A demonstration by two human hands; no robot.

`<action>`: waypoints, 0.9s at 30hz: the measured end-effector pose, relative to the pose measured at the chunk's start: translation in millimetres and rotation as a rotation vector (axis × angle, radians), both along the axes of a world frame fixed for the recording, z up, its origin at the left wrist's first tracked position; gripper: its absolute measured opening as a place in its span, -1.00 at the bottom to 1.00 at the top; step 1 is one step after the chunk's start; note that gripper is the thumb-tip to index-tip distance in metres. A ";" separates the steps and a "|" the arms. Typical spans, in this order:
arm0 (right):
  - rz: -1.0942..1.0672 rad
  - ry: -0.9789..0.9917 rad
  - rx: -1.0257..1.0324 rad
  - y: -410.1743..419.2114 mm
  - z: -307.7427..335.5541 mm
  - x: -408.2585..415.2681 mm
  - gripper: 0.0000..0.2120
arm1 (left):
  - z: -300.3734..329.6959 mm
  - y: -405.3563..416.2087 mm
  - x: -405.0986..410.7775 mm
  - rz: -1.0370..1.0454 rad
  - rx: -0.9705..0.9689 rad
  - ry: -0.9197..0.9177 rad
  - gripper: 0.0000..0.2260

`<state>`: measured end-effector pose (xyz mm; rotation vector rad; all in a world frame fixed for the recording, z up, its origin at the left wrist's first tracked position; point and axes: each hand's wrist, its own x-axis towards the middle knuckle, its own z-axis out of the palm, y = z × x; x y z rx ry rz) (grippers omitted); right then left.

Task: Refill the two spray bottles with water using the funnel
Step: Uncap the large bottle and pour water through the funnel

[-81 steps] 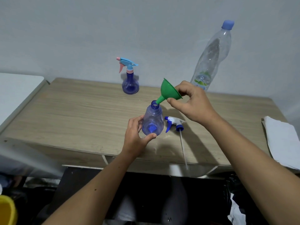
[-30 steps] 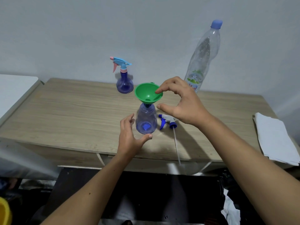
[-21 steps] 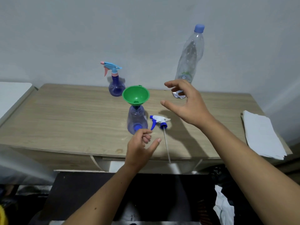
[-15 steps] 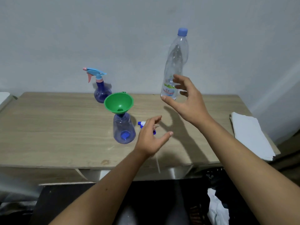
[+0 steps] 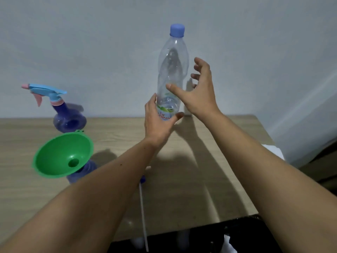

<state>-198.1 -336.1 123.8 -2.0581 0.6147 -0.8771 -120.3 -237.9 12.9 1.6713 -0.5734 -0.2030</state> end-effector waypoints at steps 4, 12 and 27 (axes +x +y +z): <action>0.026 -0.027 0.019 -10.9 4.0 22.9 0.04 | 6.4 -19.3 12.1 0.066 0.008 -0.008 -0.01; 0.042 -0.044 0.025 -10.1 6.5 31.3 -0.03 | 2.2 -19.0 15.6 0.056 0.001 0.024 -0.14; -0.021 -0.018 0.042 41.9 33.3 -36.4 -0.10 | 21.7 37.4 -40.9 -0.008 0.058 0.013 -0.03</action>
